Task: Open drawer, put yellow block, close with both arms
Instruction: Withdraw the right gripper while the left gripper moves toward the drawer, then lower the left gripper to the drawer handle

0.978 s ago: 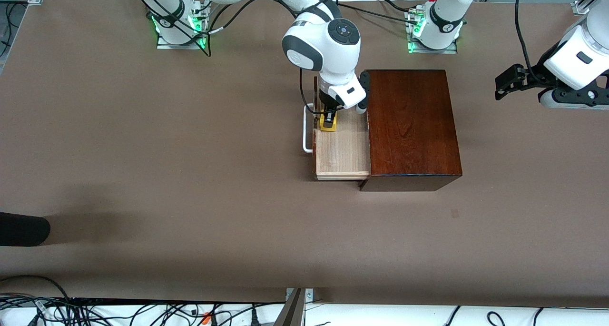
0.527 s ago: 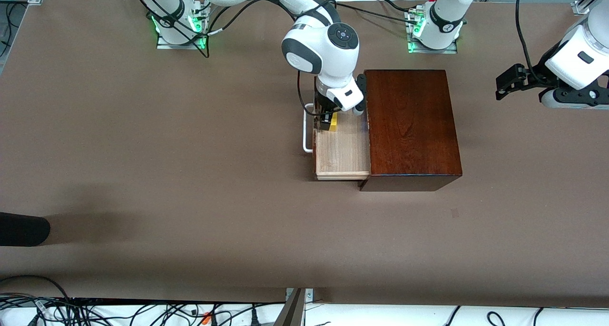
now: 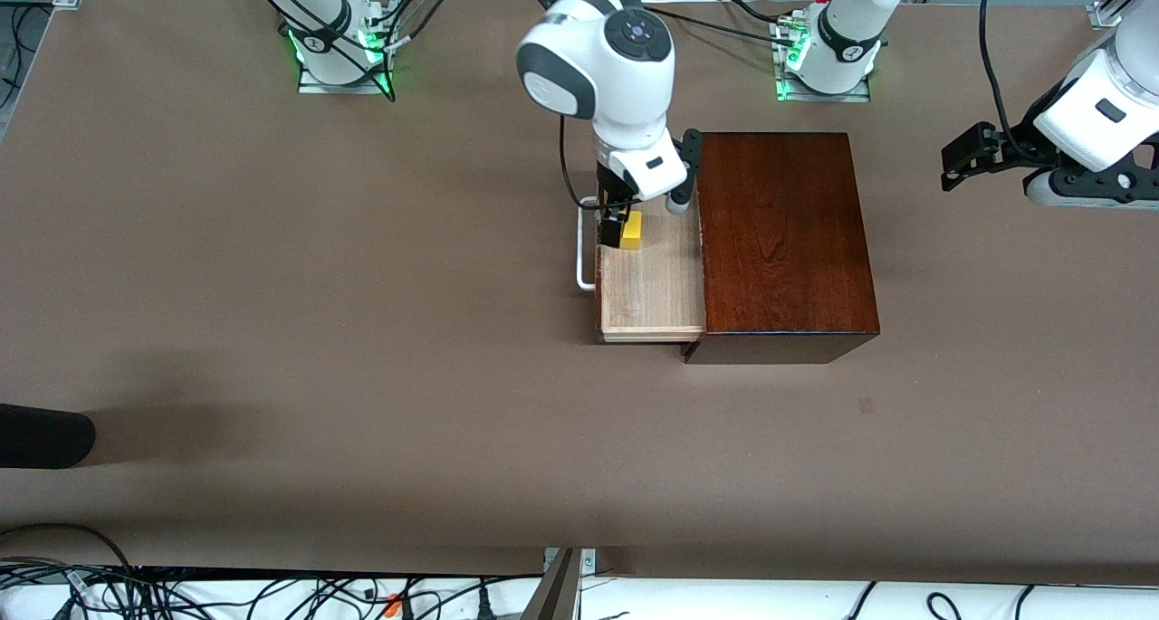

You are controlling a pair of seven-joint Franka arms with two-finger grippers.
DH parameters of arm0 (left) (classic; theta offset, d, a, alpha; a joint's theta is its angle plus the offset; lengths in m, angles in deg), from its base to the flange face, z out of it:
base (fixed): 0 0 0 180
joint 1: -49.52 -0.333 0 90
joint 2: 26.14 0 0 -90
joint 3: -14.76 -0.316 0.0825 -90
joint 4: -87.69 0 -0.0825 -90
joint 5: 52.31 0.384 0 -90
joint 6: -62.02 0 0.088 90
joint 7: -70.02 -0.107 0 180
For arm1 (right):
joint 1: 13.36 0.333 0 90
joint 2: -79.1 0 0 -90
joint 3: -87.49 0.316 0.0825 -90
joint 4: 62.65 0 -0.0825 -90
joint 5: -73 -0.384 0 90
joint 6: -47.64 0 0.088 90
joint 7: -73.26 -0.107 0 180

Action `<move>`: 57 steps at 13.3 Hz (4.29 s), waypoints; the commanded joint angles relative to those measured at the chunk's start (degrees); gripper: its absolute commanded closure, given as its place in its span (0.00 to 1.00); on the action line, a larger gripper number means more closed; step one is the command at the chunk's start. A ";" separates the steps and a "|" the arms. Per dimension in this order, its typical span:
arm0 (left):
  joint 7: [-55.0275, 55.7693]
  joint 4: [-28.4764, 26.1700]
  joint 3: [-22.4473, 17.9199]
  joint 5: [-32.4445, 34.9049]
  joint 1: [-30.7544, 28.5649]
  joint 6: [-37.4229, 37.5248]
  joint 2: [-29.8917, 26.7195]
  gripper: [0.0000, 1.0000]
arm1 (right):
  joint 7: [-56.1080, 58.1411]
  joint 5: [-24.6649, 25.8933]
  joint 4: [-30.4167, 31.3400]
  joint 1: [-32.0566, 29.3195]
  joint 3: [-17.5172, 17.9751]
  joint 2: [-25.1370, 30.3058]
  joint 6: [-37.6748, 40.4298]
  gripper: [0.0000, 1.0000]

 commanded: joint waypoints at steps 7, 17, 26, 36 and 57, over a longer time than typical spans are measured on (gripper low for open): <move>-1.18 2.39 1.44 0.38 1.01 0.00 1.34 0.00 | -0.78 -13.35 0.27 -19.01 -7.68 20.10 17.90 0.00; -0.03 5.74 20.67 0.38 2.33 0.00 4.60 0.00 | -12.48 -22.10 26.00 -27.44 -20.64 38.03 13.09 0.00; -3.36 5.92 35.20 1.69 8.38 -10.17 14.69 0.00 | -12.84 -19.11 22.78 -30.81 -21.96 35.14 12.20 0.00; -29.46 7.84 35.02 17.07 15.95 -22.40 31.12 0.00 | -13.35 -19.29 21.54 -30.55 -21.87 35.23 12.56 0.00; -32.55 9.26 34.41 30.79 17.54 -19.61 40.64 0.00 | -12.74 -19.37 21.71 -30.81 -22.22 35.23 13.44 0.00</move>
